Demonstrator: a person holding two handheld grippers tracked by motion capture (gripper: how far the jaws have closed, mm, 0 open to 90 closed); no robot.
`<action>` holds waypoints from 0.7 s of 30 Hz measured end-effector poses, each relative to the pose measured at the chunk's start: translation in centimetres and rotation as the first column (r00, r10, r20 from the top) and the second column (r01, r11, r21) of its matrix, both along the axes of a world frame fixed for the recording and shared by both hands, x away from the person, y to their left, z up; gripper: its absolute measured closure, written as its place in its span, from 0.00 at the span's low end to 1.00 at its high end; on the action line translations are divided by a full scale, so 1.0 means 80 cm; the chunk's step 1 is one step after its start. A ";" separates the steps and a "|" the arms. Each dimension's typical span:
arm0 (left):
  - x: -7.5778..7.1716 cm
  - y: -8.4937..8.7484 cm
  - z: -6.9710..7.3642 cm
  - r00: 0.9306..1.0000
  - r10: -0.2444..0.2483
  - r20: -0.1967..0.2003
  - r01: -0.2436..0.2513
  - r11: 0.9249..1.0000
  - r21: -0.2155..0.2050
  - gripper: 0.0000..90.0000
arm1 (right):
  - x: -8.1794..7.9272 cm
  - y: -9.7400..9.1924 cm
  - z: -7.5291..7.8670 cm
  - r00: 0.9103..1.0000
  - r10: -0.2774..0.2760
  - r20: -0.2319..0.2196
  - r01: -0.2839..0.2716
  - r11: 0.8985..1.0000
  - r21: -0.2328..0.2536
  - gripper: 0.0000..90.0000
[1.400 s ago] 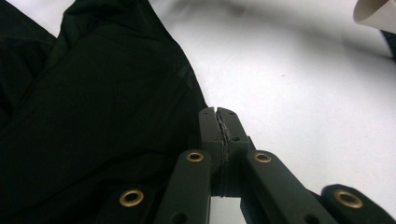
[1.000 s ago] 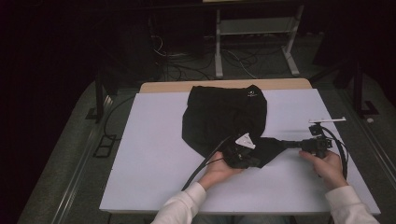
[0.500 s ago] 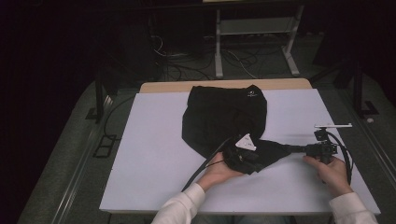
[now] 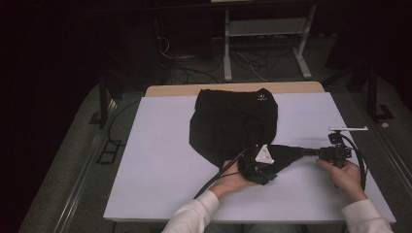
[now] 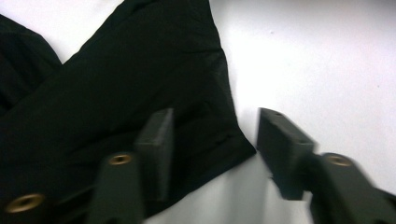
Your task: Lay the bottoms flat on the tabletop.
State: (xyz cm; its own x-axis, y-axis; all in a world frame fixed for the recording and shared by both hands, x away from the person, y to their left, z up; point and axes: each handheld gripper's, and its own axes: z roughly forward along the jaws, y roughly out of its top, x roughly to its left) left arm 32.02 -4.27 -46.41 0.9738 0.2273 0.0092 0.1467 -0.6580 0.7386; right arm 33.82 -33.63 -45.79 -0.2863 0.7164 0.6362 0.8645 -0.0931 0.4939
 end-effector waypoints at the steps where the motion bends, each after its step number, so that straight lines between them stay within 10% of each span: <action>1: 0.000 -0.001 0.000 1.000 0.005 0.002 -0.005 1.000 -0.001 0.65 | 0.000 0.000 0.000 1.000 0.000 0.001 0.000 1.000 0.001 0.97; 6: 0.003 -0.005 0.002 1.000 0.028 0.011 -0.028 1.000 0.013 0.92 | 0.000 -0.001 0.001 1.000 0.001 0.004 -0.001 1.000 0.002 0.97; 12: 0.005 -0.002 0.007 0.997 0.045 -0.055 -0.044 0.999 0.025 0.97 | -0.006 -0.001 0.004 1.000 0.008 -0.001 -0.008 1.000 -0.014 0.97; 21: -0.042 0.024 0.037 0.998 -0.067 0.003 0.066 0.997 0.041 0.97 | -0.044 0.011 0.014 0.998 0.050 -0.028 -0.050 0.999 -0.010 0.97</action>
